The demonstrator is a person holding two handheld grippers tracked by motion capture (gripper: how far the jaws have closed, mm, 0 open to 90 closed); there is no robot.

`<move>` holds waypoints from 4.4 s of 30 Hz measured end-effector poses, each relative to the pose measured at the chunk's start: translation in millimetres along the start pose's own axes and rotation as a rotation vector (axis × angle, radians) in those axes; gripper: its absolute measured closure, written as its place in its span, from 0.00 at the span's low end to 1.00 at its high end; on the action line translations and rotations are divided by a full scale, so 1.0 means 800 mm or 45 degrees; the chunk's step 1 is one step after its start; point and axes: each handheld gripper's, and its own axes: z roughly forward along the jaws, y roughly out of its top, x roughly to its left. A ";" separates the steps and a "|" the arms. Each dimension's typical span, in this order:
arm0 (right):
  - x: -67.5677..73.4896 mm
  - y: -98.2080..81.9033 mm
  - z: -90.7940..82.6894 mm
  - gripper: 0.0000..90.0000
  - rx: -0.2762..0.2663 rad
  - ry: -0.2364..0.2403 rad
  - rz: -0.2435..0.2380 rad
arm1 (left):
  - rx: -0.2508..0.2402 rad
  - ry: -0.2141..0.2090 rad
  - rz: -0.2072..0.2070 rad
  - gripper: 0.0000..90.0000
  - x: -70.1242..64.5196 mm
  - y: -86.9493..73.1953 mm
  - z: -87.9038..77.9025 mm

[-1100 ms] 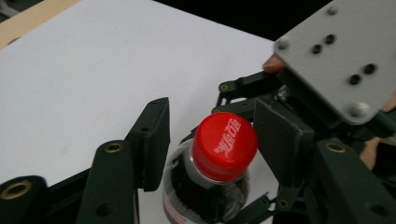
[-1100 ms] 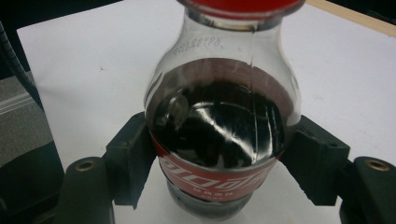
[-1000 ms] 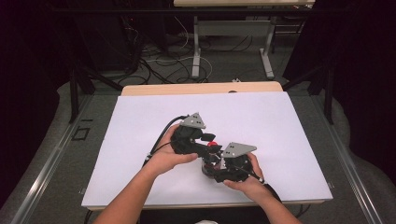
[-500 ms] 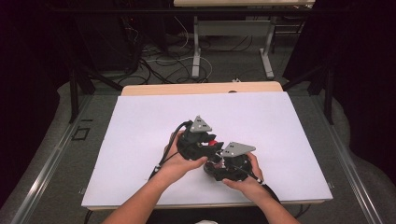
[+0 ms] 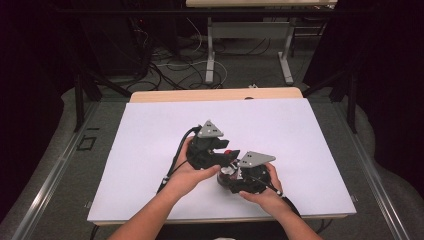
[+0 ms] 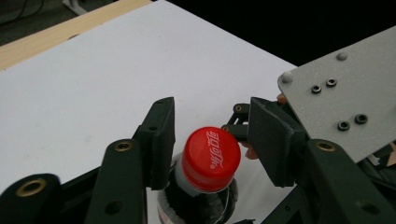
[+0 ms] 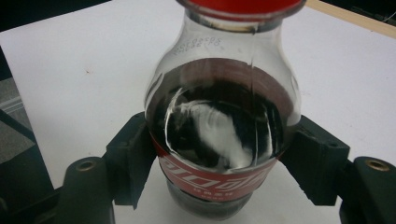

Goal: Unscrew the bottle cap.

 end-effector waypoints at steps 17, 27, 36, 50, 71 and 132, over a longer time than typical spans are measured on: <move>-0.001 0.000 -0.002 0.34 -0.010 0.011 -0.006 | 0.057 -0.189 0.143 0.60 0.025 -0.009 0.008; 0.001 0.000 0.001 0.34 -0.001 0.007 -0.015 | 0.019 -0.141 0.120 0.68 0.016 -0.017 0.010; 0.004 -0.001 0.001 0.34 0.013 -0.036 -0.006 | -0.007 0.093 -0.015 0.68 -0.011 -0.020 0.014; 0.003 0.001 -0.001 0.33 -0.002 0.005 -0.005 | -0.004 -0.129 0.093 0.53 0.013 -0.013 0.000; 0.004 0.000 0.001 0.34 -0.001 -0.031 0.011 | -0.037 0.095 -0.001 0.68 -0.007 -0.026 0.019; 0.006 0.001 -0.002 0.33 -0.015 0.013 -0.004 | -0.057 -0.170 0.085 0.57 0.021 -0.023 0.000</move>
